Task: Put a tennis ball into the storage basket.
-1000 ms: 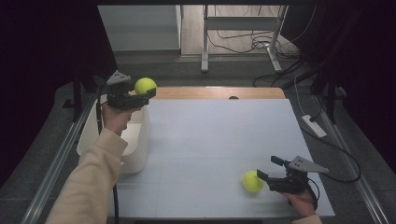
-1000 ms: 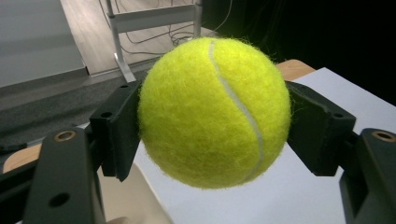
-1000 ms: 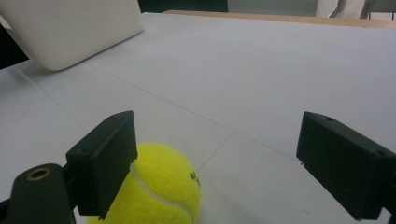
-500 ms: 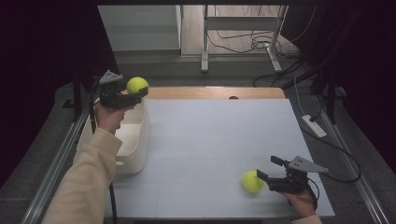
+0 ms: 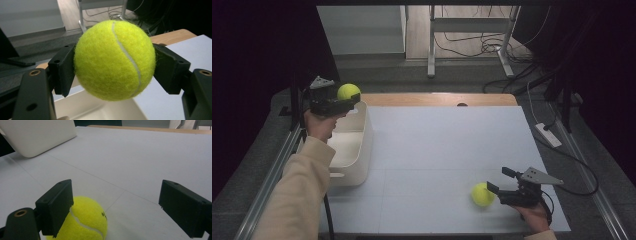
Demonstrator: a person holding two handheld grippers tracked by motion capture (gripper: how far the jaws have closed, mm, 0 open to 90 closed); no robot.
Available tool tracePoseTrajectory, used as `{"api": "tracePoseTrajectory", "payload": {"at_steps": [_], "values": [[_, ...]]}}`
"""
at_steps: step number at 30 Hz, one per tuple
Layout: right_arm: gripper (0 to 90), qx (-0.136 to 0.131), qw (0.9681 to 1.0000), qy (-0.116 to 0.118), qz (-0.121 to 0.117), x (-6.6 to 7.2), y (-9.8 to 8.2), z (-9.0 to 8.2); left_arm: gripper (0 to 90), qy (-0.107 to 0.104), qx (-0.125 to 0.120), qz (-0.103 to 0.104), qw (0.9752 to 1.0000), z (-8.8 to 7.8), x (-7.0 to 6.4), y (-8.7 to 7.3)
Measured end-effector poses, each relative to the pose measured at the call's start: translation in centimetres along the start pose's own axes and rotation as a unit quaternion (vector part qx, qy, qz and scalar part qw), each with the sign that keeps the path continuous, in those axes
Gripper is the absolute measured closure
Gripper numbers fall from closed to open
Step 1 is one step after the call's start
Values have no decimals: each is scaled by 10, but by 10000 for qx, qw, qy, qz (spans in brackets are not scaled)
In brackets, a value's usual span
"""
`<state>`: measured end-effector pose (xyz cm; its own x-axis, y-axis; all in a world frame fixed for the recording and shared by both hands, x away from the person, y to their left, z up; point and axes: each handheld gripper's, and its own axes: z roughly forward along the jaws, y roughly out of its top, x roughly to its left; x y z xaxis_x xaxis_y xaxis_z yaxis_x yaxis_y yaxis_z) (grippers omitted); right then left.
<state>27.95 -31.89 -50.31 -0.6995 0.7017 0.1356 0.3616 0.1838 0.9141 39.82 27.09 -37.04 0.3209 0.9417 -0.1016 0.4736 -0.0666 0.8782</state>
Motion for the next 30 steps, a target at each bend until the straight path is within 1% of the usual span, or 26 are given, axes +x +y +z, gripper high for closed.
{"api": "tracePoseTrajectory", "payload": {"at_steps": [4,10,12,13,15,20,25,26,28,30], "values": [[121,-1,10000,1,-1,0,0,0,269,88,72,-94,9999,0,9,-3],[121,11,10000,-6,-1,0,0,0,269,255,174,-177,9994,-1,22,-7],[121,11,10000,-6,-14,0,0,0,269,276,193,-191,9993,-1,25,-8],[121,9,10000,-13,-6,0,0,0,269,315,233,-223,9990,-1,29,-10],[121,11,10000,-8,-3,0,0,0,269,331,285,-270,9987,-1,32,-12],[121,23,10000,-14,-3,0,0,1,268,364,416,-229,9982,0,35,-15],[121,27,10000,-20,-6,0,0,1,268,350,546,-241,9976,2,37,-18],[121,28,10000,-21,-6,1,0,1,268,352,612,-256,9972,2,38,-19],[121,46,10000,-10,-15,1,0,1,268,357,659,-260,9968,3,38,-19],[121,48,10000,-11,-17,1,0,1,268,364,789,-266,9959,4,39,-21]]}}
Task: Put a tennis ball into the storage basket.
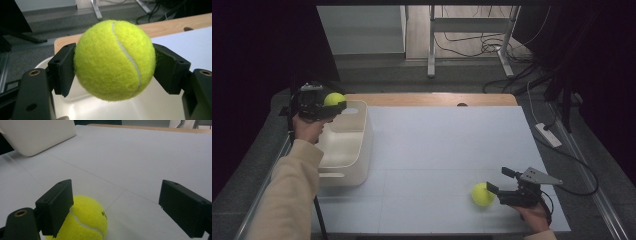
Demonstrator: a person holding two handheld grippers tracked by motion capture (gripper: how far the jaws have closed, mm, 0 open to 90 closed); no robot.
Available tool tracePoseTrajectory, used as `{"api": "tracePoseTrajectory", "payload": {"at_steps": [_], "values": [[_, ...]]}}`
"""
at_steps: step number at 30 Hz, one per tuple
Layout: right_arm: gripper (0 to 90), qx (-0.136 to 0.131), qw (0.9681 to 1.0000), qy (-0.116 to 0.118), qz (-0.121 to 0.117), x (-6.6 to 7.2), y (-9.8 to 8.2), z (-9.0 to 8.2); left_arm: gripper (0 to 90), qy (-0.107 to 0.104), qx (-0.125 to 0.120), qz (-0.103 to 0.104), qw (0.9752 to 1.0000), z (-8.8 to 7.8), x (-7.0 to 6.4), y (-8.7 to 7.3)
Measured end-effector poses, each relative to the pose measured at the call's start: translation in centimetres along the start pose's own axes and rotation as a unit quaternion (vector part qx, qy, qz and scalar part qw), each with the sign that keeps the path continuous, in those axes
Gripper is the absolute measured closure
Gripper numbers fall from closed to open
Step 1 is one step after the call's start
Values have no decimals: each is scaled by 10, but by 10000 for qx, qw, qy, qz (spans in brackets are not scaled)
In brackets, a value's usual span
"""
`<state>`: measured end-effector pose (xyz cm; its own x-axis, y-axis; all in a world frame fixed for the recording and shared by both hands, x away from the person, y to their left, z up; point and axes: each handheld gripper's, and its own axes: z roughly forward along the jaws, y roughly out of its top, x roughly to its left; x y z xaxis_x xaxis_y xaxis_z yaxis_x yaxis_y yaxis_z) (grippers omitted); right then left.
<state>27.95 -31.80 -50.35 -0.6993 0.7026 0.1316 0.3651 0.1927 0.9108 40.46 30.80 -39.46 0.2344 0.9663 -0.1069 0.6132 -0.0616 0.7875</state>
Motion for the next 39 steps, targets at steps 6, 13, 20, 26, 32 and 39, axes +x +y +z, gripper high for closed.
{"api": "tracePoseTrajectory", "payload": {"at_steps": [6,13,20,26,32,39], "values": [[121,3,10000,3,3,0,0,0,267,25,311,20,9995,6,2,-3],[121,0,10000,12,-8,0,0,0,264,140,371,-4,9992,5,3,-4],[121,5,10000,2,5,-1,-1,1,164,186,266,-67,9994,3,-1,-2],[121,7,10000,6,-4,0,0,0,73,-51,19,-107,9999,-3,-7,0],[121,-23,10000,3,11,-1,0,0,72,-483,-249,8,9985,-12,-18,-1],[121,-48,10000,26,25,0,0,0,75,-789,-396,292,9957,-17,-35,-1]]}}
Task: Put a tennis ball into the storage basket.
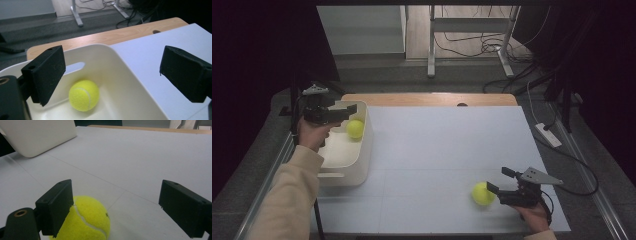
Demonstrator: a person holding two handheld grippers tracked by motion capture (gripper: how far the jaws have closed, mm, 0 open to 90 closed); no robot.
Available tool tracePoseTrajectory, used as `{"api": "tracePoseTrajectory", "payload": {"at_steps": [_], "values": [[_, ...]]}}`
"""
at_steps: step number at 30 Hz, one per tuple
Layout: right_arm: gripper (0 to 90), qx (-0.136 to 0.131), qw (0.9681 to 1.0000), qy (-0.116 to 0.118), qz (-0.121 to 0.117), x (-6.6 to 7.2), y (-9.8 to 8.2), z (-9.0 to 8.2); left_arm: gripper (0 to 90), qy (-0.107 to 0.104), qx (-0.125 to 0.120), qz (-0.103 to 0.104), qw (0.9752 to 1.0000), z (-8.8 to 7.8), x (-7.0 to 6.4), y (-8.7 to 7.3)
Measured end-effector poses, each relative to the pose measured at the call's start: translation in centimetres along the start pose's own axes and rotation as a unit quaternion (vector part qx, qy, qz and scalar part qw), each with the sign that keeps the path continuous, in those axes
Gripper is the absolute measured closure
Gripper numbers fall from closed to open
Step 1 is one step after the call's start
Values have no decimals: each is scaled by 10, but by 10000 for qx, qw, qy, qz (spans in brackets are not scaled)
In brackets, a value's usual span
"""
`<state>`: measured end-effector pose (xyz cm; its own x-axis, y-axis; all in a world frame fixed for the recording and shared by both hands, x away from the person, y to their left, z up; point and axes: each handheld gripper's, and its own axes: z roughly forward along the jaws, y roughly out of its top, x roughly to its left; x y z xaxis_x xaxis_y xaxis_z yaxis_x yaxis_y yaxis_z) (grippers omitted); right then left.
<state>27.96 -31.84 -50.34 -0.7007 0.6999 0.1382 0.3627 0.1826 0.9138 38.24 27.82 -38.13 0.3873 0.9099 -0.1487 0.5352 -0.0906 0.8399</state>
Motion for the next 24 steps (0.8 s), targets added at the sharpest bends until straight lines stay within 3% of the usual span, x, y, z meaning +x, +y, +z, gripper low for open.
{"api": "tracePoseTrajectory", "payload": {"at_steps": [11,16,24], "values": [[121,-23,10000,-11,-3,0,1,-1,69,-537,-169,394,9976,3,-37,2],[121,-43,10000,-20,-8,0,1,-2,69,-763,-221,432,9959,6,-50,3],[121,-59,10000,-20,-36,0,1,-1,72,-894,-267,524,9943,9,-64,1]]}}
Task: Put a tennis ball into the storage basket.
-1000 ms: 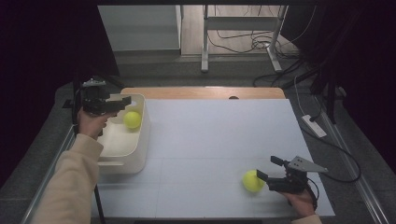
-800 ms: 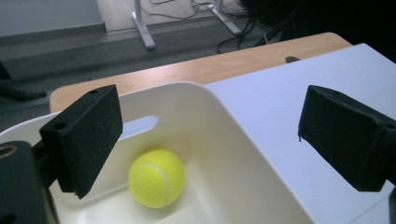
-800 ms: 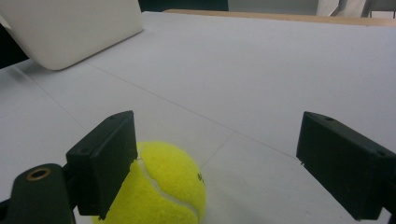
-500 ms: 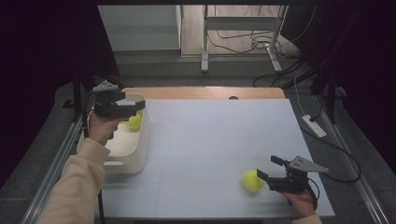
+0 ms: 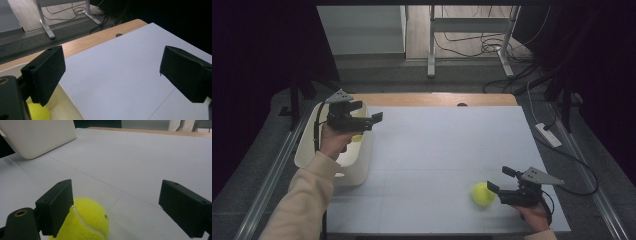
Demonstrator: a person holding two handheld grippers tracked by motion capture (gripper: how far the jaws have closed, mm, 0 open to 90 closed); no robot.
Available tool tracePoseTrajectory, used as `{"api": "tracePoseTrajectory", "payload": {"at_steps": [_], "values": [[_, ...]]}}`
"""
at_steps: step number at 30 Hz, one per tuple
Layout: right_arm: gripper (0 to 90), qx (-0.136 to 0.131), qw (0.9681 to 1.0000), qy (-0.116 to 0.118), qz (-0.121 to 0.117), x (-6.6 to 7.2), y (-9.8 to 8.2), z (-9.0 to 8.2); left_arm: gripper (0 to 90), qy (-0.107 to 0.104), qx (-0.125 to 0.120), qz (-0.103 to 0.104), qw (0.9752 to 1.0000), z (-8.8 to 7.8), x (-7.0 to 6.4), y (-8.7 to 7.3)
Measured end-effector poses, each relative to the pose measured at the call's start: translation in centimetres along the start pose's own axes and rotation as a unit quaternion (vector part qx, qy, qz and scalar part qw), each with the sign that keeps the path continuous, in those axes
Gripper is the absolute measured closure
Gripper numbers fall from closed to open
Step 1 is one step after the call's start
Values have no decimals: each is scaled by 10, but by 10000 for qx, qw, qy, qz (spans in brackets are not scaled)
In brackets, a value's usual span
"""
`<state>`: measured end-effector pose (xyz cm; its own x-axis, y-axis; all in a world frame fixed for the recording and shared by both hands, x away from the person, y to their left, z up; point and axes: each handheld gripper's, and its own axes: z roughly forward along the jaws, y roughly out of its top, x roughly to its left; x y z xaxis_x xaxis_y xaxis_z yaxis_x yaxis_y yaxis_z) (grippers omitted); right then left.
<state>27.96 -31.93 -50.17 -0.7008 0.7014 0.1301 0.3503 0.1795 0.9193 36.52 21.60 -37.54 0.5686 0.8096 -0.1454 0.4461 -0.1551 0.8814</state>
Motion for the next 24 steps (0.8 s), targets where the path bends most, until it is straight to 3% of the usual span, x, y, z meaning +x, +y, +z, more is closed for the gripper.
{"api": "tracePoseTrajectory", "payload": {"at_steps": [24], "values": [[121,-54,10000,18,-10,-1,2,1,72,-525,63,254,9983,22,-37,-4]]}}
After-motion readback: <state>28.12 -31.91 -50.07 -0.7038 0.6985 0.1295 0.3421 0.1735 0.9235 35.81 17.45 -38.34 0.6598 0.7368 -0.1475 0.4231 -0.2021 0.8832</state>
